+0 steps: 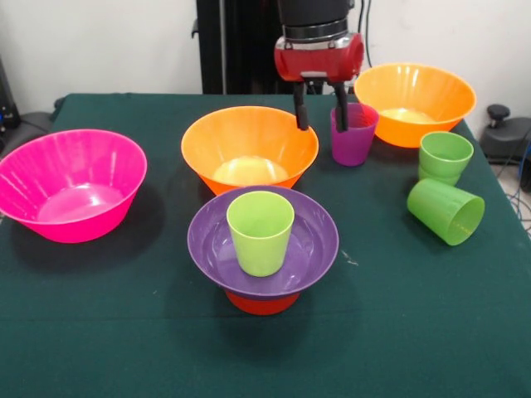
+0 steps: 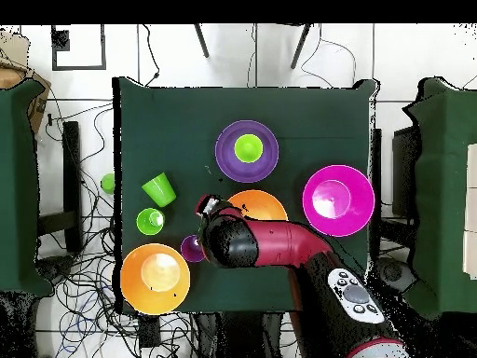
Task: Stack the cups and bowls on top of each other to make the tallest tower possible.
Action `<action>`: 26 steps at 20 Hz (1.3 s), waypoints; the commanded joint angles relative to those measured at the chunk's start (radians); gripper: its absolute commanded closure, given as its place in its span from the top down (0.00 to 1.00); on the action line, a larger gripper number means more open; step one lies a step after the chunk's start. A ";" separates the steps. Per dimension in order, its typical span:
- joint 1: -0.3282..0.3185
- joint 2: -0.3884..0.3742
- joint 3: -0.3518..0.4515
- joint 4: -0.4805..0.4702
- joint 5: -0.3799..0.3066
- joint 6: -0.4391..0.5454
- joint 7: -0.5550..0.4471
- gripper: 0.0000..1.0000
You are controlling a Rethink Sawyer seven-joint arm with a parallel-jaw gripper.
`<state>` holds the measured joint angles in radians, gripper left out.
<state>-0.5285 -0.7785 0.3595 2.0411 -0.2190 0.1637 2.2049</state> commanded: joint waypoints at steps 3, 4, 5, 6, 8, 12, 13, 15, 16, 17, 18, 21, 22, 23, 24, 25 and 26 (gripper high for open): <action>-0.006 0.059 -0.009 -0.053 0.020 0.032 0.073 1.00; 0.000 0.079 -0.014 -0.068 0.019 0.021 0.076 1.00; 0.007 0.093 -0.019 -0.080 0.018 0.011 0.080 1.00; 0.018 0.104 -0.026 -0.085 0.019 0.001 0.087 1.00; 0.040 0.114 -0.042 -0.095 0.027 -0.007 0.103 1.00; 0.051 0.115 -0.046 -0.095 0.032 -0.006 0.106 1.00; 0.049 0.116 -0.045 -0.096 0.033 -0.003 0.103 1.00; 0.052 0.118 -0.048 -0.097 0.037 -0.003 0.103 1.00; 0.056 0.118 -0.051 -0.100 0.039 0.000 0.104 1.00; 0.063 0.119 -0.055 -0.103 0.045 0.003 0.108 1.00; 0.070 0.120 -0.059 -0.107 0.050 0.005 0.112 1.00; 0.098 0.125 -0.077 -0.126 0.068 0.011 0.123 1.00; 0.099 0.124 -0.078 -0.131 0.072 0.018 0.121 1.00; 0.100 0.121 -0.081 -0.133 0.074 0.025 0.117 1.00; 0.097 0.118 -0.079 -0.130 0.074 0.029 0.113 1.00; 0.093 0.116 -0.078 -0.130 0.074 0.033 0.107 1.00; 0.090 0.117 -0.075 -0.130 0.074 0.033 0.104 1.00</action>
<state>-0.4616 -0.6867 0.3010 1.9834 -0.1871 0.1635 2.2049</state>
